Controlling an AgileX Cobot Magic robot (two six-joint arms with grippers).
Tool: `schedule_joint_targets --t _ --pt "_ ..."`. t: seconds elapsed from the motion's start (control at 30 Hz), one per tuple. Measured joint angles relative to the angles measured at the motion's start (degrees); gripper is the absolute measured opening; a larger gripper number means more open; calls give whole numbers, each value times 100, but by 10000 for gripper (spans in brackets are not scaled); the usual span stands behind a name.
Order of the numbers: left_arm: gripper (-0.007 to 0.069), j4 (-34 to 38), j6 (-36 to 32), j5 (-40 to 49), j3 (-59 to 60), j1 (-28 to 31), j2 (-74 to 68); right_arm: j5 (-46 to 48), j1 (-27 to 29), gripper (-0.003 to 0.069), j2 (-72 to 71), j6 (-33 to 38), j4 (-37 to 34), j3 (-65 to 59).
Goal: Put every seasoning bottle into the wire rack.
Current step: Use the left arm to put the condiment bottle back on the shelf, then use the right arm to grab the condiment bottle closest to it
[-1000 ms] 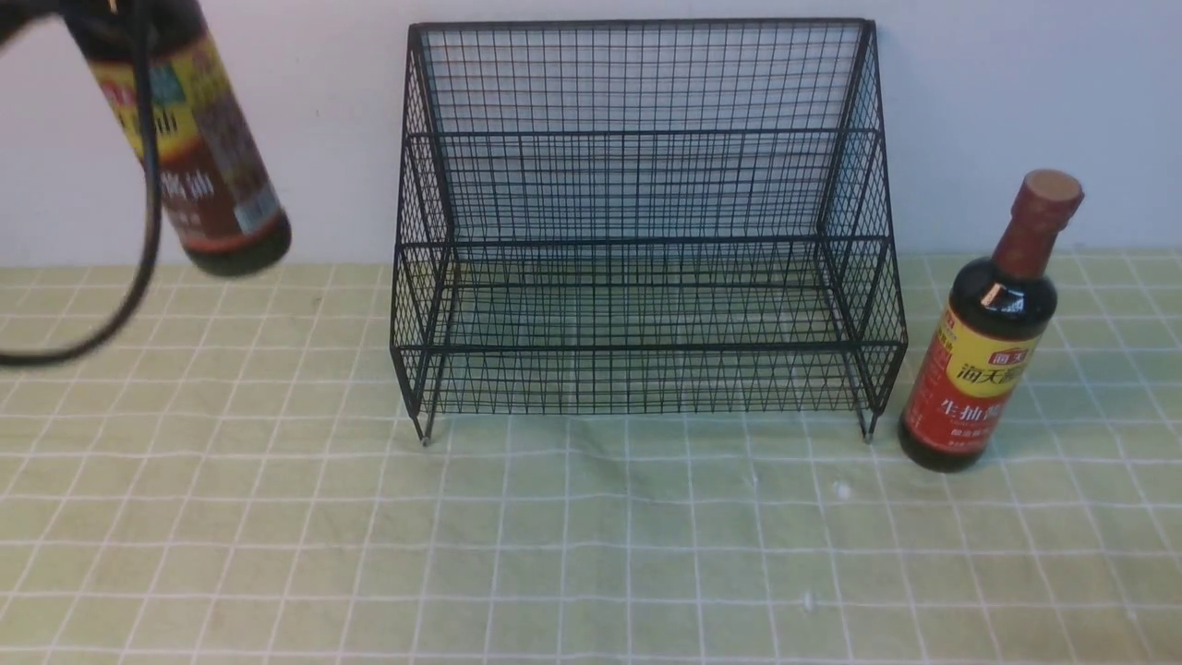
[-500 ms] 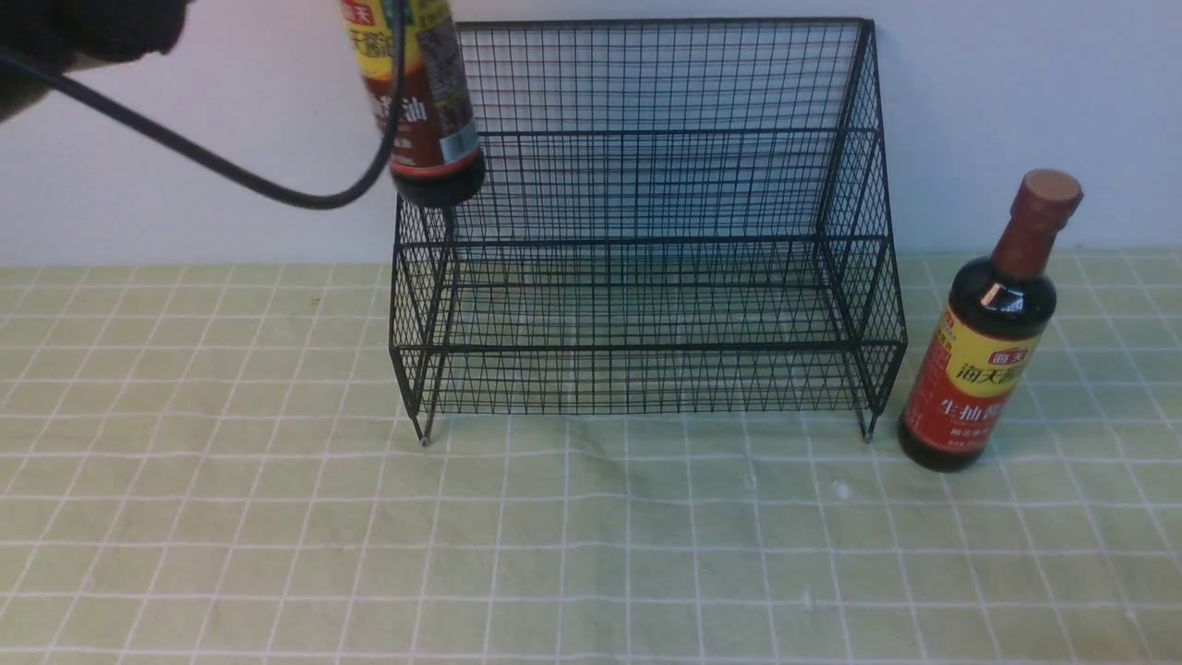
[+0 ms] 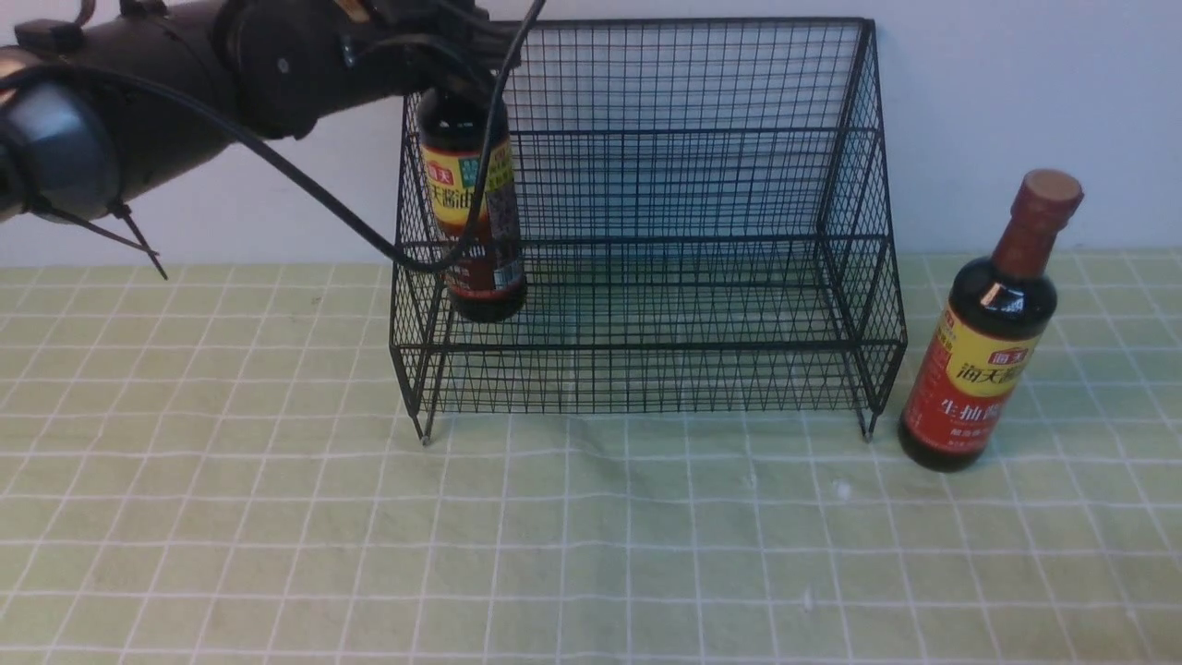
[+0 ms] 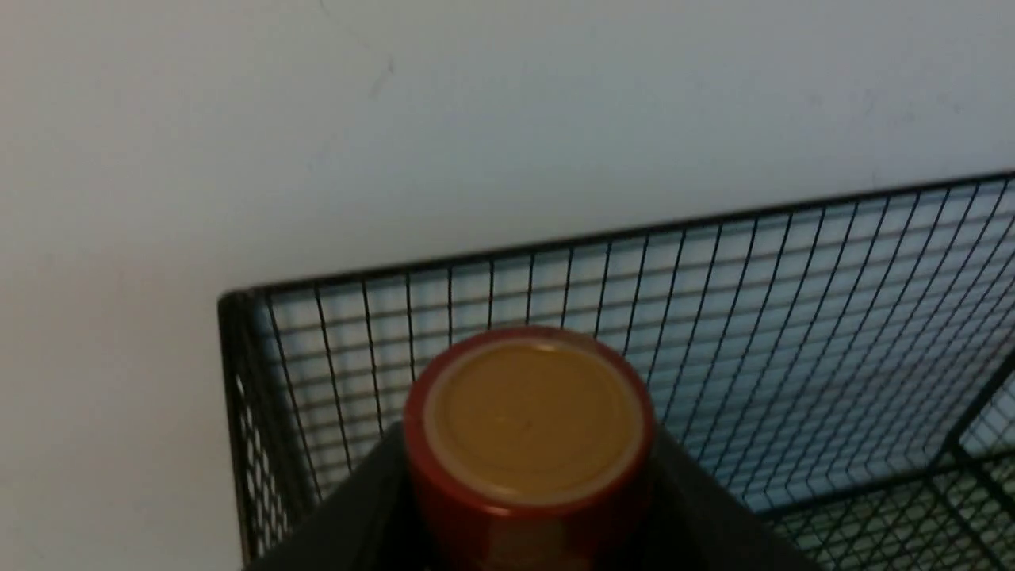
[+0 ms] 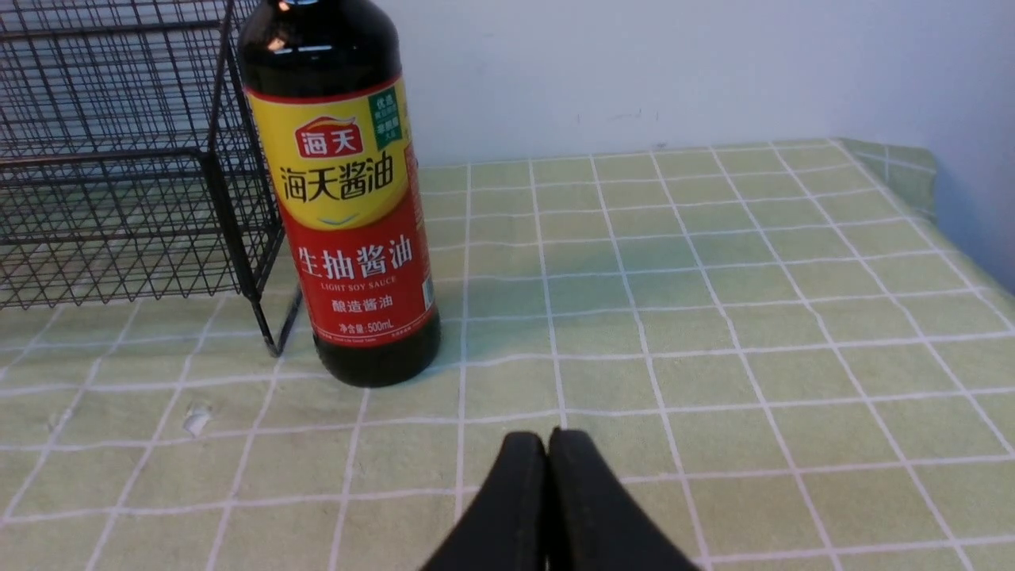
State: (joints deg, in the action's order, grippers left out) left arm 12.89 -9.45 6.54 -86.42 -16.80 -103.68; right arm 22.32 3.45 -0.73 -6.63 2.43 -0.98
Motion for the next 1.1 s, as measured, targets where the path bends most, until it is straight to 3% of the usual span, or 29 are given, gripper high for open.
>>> schedule_joint_targets --t 0.2,0.47,0.83,1.03,1.1 --pt "281 -11 17 198 -46 0 -43 0 0 -14 0 0 0 0" --pt "384 -73 -23 630 -110 -5 216 0 0 -14 0 0 0 0" --pt "385 -826 -45 876 -112 1 1297 0 0 -14 0 -43 0 0" --pt "272 -1080 -45 2252 -123 5 2337 0 0 -14 0 -43 0 0" --pt "153 -1101 49 3126 -122 5 2769 0 0 -14 0 -43 0 0"
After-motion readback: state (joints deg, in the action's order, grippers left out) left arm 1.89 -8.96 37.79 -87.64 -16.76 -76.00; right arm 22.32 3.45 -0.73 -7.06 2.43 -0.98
